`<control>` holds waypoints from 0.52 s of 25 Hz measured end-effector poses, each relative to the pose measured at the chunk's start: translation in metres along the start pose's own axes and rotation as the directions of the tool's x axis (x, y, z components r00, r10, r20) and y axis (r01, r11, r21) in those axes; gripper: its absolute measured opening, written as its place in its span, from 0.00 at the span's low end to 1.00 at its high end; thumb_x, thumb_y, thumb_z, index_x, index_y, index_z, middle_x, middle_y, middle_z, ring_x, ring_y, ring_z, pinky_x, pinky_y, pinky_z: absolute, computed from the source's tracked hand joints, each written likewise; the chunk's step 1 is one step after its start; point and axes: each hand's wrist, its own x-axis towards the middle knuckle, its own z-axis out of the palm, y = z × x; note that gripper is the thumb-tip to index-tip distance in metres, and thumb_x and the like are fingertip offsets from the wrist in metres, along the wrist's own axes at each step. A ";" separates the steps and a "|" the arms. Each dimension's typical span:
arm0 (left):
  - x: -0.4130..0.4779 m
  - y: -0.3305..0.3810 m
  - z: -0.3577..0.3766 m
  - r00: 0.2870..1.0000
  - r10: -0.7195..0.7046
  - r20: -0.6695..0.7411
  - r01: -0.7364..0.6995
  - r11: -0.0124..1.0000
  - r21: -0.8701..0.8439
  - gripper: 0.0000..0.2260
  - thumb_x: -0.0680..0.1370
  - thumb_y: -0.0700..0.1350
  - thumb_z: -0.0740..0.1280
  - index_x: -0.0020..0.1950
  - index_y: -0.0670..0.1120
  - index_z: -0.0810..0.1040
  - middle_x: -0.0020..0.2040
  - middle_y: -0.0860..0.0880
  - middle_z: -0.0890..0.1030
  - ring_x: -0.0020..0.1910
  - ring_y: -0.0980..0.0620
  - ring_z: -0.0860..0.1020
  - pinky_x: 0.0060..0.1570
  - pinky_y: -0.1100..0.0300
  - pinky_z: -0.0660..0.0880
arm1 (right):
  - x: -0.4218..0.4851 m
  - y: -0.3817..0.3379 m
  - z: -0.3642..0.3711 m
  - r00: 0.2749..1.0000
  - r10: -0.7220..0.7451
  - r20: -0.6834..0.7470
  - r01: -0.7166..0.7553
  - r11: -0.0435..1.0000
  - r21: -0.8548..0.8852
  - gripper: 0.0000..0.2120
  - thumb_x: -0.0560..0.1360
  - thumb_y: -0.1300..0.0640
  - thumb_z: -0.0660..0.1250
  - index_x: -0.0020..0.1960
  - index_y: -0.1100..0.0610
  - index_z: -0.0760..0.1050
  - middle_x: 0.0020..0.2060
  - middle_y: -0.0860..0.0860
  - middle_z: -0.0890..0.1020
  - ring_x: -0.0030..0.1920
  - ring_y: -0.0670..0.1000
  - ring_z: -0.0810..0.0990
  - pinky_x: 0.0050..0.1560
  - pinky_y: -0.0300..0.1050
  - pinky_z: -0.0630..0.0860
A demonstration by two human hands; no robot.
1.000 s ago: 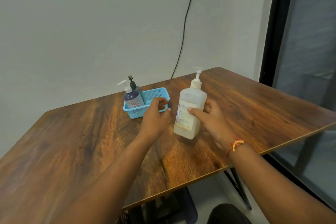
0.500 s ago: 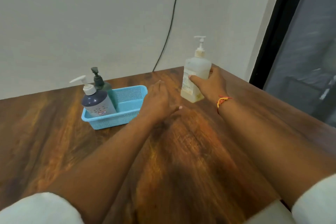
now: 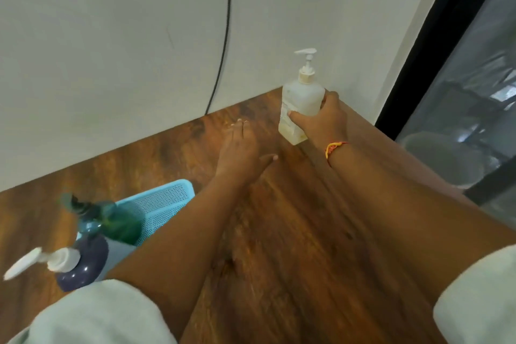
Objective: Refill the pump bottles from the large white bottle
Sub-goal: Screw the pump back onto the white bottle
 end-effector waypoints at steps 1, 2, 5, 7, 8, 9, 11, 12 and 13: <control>0.012 0.005 0.000 1.000 -0.020 0.020 0.020 1.000 -0.022 0.46 0.77 0.63 0.68 0.81 0.37 0.50 0.82 0.37 0.54 0.82 0.40 0.51 0.80 0.48 0.49 | 0.013 -0.004 -0.004 1.000 0.006 -0.006 -0.006 1.000 -0.023 0.29 0.67 0.51 0.80 0.62 0.51 0.70 0.54 0.45 0.78 0.52 0.48 0.76 0.51 0.43 0.75; 0.024 0.012 0.000 0.998 -0.037 0.051 0.039 0.999 -0.037 0.47 0.77 0.62 0.69 0.81 0.37 0.50 0.82 0.37 0.53 0.82 0.40 0.50 0.80 0.47 0.49 | 0.028 -0.004 -0.007 1.000 0.015 -0.005 -0.016 0.999 -0.044 0.25 0.68 0.52 0.80 0.57 0.49 0.70 0.51 0.44 0.77 0.52 0.48 0.76 0.52 0.44 0.76; 0.054 0.026 0.009 0.991 -0.061 0.116 0.065 0.998 -0.025 0.47 0.77 0.62 0.69 0.82 0.38 0.48 0.82 0.38 0.51 0.82 0.40 0.47 0.81 0.46 0.48 | 0.061 -0.001 -0.009 0.998 0.061 0.010 -0.060 0.994 -0.091 0.32 0.67 0.50 0.81 0.64 0.54 0.70 0.58 0.49 0.78 0.59 0.53 0.78 0.58 0.49 0.78; 0.071 0.031 0.017 0.986 -0.075 0.151 0.079 0.997 -0.020 0.47 0.77 0.62 0.68 0.82 0.39 0.47 0.83 0.39 0.49 0.82 0.40 0.46 0.81 0.46 0.48 | 0.079 0.009 -0.007 0.995 0.098 0.001 -0.097 0.991 -0.094 0.36 0.66 0.49 0.81 0.68 0.55 0.68 0.61 0.49 0.78 0.60 0.52 0.77 0.58 0.48 0.78; 0.075 0.030 0.021 0.983 -0.077 0.165 0.082 0.996 -0.025 0.47 0.77 0.62 0.68 0.82 0.39 0.47 0.83 0.39 0.49 0.82 0.41 0.46 0.81 0.45 0.49 | 0.083 0.016 -0.005 0.995 0.095 0.001 -0.094 0.991 -0.093 0.36 0.66 0.50 0.81 0.68 0.55 0.69 0.59 0.46 0.77 0.59 0.49 0.77 0.57 0.46 0.77; 0.078 0.030 0.024 0.982 -0.084 0.170 0.089 0.996 -0.021 0.47 0.77 0.62 0.68 0.82 0.39 0.47 0.83 0.39 0.49 0.82 0.41 0.46 0.81 0.45 0.49 | 0.085 0.019 -0.004 0.996 0.094 0.003 -0.093 0.991 -0.093 0.35 0.66 0.51 0.81 0.68 0.55 0.70 0.57 0.44 0.76 0.56 0.47 0.76 0.55 0.44 0.76; 0.084 0.028 0.030 0.973 -0.104 0.205 0.110 0.994 -0.016 0.47 0.77 0.62 0.68 0.82 0.39 0.47 0.83 0.40 0.48 0.82 0.41 0.45 0.80 0.44 0.50 | 0.092 0.028 -0.001 0.992 0.122 -0.001 -0.122 0.989 -0.089 0.35 0.66 0.52 0.81 0.68 0.55 0.69 0.56 0.43 0.76 0.56 0.47 0.76 0.52 0.42 0.73; 0.086 0.026 0.032 0.969 -0.114 0.221 0.120 0.993 -0.013 0.47 0.77 0.63 0.68 0.82 0.40 0.46 0.83 0.40 0.48 0.82 0.41 0.45 0.80 0.44 0.50 | 0.094 0.033 0.001 0.990 0.141 -0.003 -0.141 0.987 -0.082 0.37 0.65 0.50 0.81 0.68 0.56 0.68 0.59 0.46 0.76 0.57 0.49 0.77 0.51 0.42 0.74; 0.086 0.026 0.034 0.965 -0.125 0.231 0.131 0.991 -0.007 0.47 0.77 0.63 0.68 0.82 0.40 0.46 0.83 0.40 0.48 0.82 0.41 0.45 0.80 0.44 0.51 | 0.093 0.035 0.003 0.987 0.160 0.003 -0.159 0.984 -0.084 0.39 0.65 0.49 0.82 0.69 0.57 0.67 0.61 0.48 0.77 0.59 0.51 0.77 0.51 0.43 0.74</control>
